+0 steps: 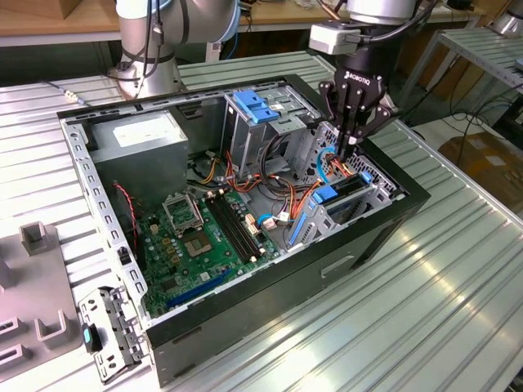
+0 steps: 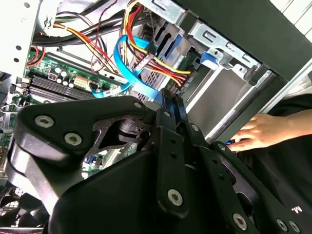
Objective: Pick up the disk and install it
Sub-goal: 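Insert the second disk wire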
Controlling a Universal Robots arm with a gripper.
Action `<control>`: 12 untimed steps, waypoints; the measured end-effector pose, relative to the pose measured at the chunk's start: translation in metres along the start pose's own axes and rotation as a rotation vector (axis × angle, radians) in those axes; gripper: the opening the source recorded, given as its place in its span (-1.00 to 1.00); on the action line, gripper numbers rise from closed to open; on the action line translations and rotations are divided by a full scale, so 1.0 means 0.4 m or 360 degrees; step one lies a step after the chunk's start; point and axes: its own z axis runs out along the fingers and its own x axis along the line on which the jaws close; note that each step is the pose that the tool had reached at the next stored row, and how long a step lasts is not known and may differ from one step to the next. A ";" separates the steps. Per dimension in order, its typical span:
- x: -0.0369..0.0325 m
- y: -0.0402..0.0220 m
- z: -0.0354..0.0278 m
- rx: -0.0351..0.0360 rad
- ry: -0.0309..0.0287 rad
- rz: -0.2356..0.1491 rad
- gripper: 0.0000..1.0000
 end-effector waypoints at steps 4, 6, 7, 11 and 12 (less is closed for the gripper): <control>0.003 0.012 0.005 0.0019 -0.00076 0.0001 -0.68; 0.007 0.017 0.007 0.0028 -0.00103 0.0002 -0.68; 0.011 0.020 0.010 0.0034 -0.00126 0.0003 -0.68; 0.035 0.027 0.020 0.0049 -0.00211 0.0006 -0.68; 0.041 0.028 0.022 0.0052 -0.00233 0.0007 -0.68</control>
